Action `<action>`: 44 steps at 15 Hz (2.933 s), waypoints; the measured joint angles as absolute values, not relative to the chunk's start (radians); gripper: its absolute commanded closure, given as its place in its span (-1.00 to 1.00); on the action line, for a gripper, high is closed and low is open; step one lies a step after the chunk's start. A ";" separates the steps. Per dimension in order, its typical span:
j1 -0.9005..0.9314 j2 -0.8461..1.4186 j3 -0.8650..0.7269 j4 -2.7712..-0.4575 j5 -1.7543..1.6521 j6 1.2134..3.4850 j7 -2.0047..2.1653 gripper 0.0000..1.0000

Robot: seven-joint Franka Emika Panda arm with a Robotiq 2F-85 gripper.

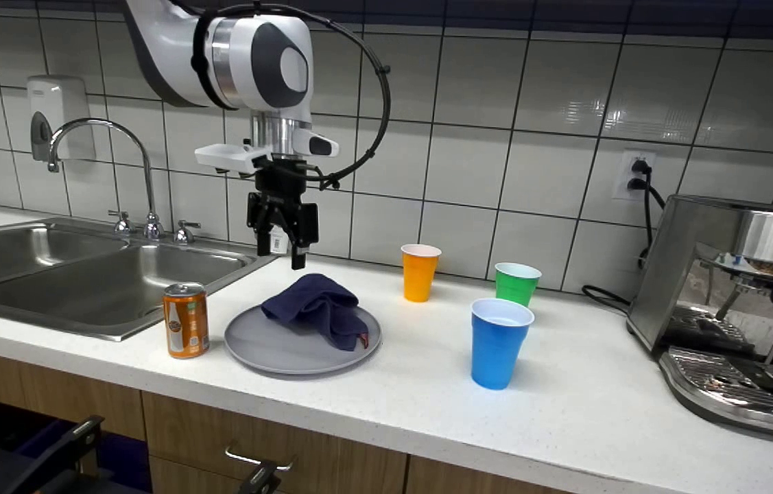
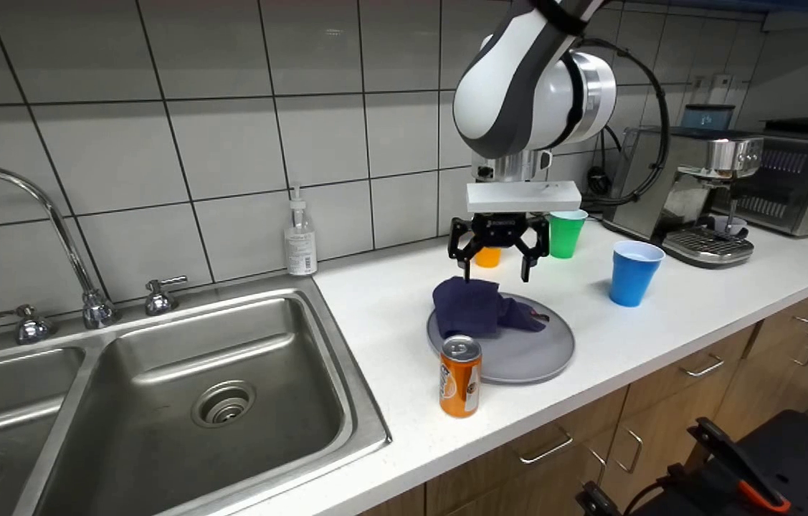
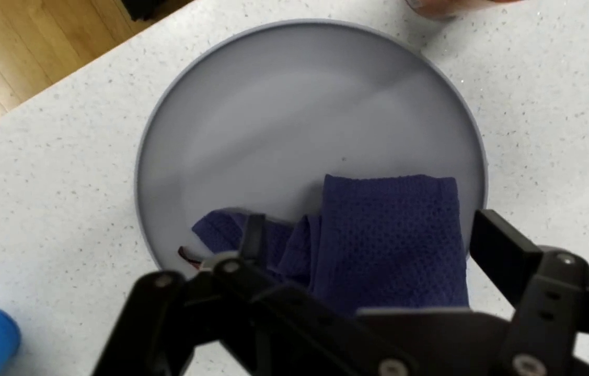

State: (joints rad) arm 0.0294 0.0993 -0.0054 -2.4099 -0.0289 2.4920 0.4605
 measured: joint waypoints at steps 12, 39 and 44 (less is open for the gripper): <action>0.126 0.307 -0.090 -2.285 -0.099 2.594 0.935 -1.00; 0.239 0.477 -0.212 -2.199 -0.193 2.624 1.214 0.95; 0.239 0.468 -0.212 -2.198 -0.193 2.624 1.214 0.95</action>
State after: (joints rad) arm 0.2389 0.4682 -0.2121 -2.1979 -0.1935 2.6239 1.2141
